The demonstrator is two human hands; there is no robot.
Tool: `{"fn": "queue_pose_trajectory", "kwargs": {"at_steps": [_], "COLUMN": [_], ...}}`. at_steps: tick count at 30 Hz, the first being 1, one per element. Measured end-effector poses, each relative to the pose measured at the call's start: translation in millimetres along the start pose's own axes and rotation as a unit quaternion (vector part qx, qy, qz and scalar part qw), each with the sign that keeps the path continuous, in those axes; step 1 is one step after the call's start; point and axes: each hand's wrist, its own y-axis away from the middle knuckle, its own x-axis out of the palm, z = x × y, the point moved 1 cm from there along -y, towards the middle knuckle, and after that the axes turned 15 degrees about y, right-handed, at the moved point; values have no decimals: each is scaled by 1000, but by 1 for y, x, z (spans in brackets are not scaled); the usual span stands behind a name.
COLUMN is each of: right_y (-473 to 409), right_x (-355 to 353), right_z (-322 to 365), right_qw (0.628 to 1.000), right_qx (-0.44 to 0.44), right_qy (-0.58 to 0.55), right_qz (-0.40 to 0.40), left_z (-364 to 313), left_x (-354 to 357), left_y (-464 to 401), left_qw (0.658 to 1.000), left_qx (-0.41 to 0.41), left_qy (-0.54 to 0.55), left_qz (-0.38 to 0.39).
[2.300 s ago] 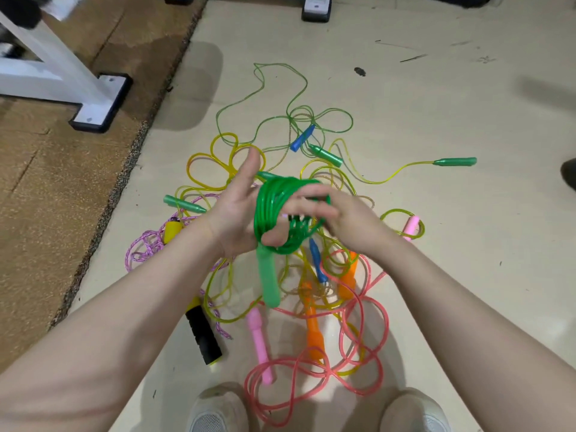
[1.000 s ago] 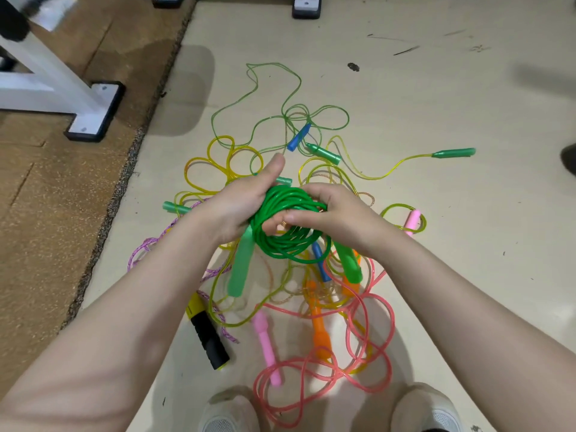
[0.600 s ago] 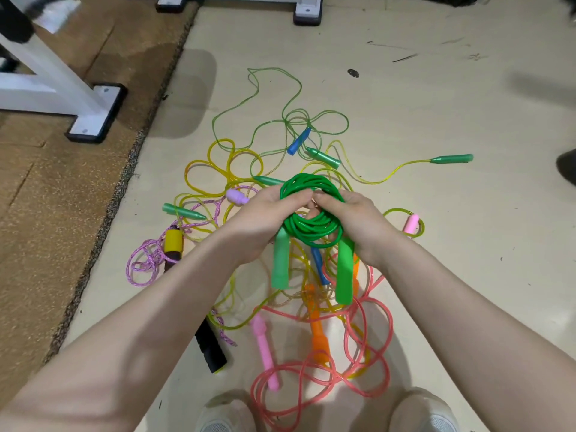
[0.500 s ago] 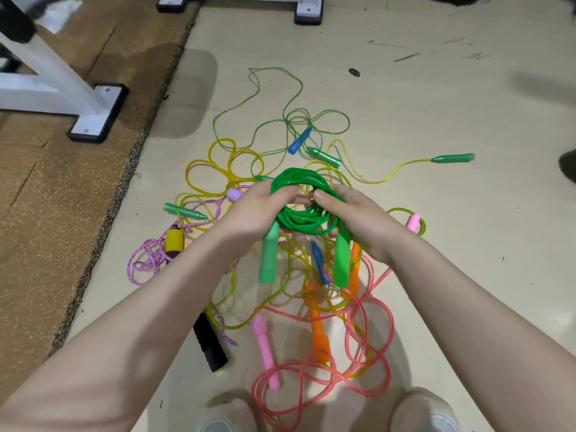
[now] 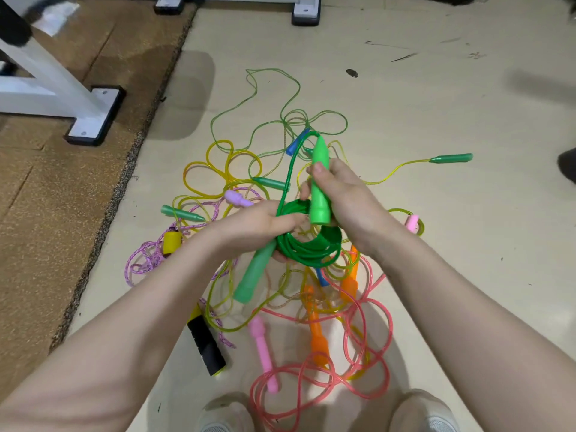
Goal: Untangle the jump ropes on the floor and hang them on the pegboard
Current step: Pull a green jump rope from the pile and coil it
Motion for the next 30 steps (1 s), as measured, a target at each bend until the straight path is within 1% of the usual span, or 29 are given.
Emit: {"fn": "queue_pose_trajectory", "kwargs": {"at_steps": [1, 3, 4, 6, 9, 10, 11, 13, 14, 15, 16, 17, 18, 19, 20, 21, 22, 23, 25, 28, 30], "right_y": [-1, -3, -3, -4, -1, 1, 2, 3, 3, -1, 0, -4, -4, -3, -2, -3, -2, -1, -4, 0, 1], "right_x": [4, 3, -1, -9, -14, -13, -10, -4, -3, -4, -6, -6, -6, -5, -4, -6, -8, -7, -3, -8, -8], "right_z": [1, 7, 8, 7, -1, -2, -5, -11, -15, -20, -23, -23, -19, -10, 0, 2, 0, -1, -1, -3, -7], "right_qw": [999, 992, 988, 980, 976, 965, 947, 882, 848, 823, 819, 837, 880, 939, 985, 999, 996, 995, 996, 992, 992], "right_qx": [-33, -94, -121, -155, -154, -168, -187, -225, -220, -203, -173, -153, -132, -99, -57, -32, -31, -60, -86, -110, -107], "right_qy": [20, 39, 54, 109, 150, 195, 256, 408, 479, 529, 547, 522, 446, 314, 149, 1, -83, -74, -4, 30, 29], "right_qz": [-26, -71, -77, -63, -44, -50, -54, -64, -56, -37, 4, 51, 97, 100, 67, 33, 23, 33, 19, 45, 58], "left_z": [-2, -8, -10, -12, -11, -9, -8, -7, -8, -9, -10, -11, -11, -12, -12, -14, -16, -19, -22, -22, -22], "left_x": [1, 1, 0, -6, -15, -17, -17, -16, -15, -14, -14, -14, -14, -14, -14, -13, -11, -9, -6, -7, -8], "left_y": [0, -1, 0, 0, 2, 1, 0, -1, -1, -1, -1, 0, 1, 2, 2, 2, 2, 1, 0, 0, 2], "left_qw": [1000, 1000, 1000, 999, 997, 995, 994, 994, 994, 995, 995, 995, 994, 993, 991, 987, 984, 981, 980, 983, 985], "left_qx": [4, 20, 26, 32, 24, 21, 21, 35, 48, 61, 70, 76, 82, 88, 93, 99, 109, 122, 143, 137, 135], "left_qy": [10, 9, 11, 32, 69, 84, 93, 87, 78, 66, 56, 50, 51, 59, 73, 92, 107, 112, 101, 90, 78], "left_qz": [10, 6, -2, -17, -38, -49, -58, -64, -58, -50, -44, -44, -47, -53, -65, -81, -94, -101, -95, -78, -69]}}
